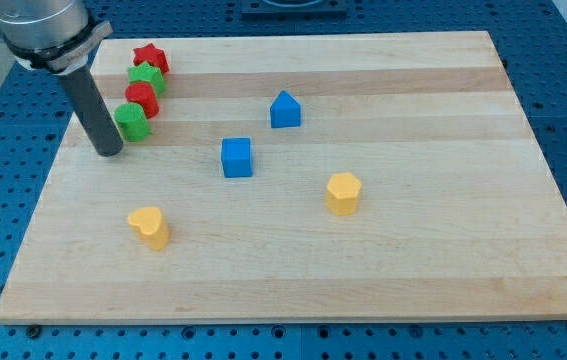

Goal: Slightly push the green circle into the red circle

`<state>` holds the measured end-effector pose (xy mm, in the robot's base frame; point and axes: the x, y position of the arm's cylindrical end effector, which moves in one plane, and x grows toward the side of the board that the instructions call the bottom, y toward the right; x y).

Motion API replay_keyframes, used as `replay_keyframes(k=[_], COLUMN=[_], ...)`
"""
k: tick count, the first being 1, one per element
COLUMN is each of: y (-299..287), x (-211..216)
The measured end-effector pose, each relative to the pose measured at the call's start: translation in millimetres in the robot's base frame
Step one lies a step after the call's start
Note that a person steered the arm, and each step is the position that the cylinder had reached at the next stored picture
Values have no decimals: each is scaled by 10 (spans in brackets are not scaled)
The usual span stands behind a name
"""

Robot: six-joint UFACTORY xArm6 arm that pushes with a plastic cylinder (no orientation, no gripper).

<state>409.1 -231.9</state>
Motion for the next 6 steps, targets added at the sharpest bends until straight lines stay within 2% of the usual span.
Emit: replay_keyframes(k=[5, 6], y=[91, 89], x=[-129, 43])
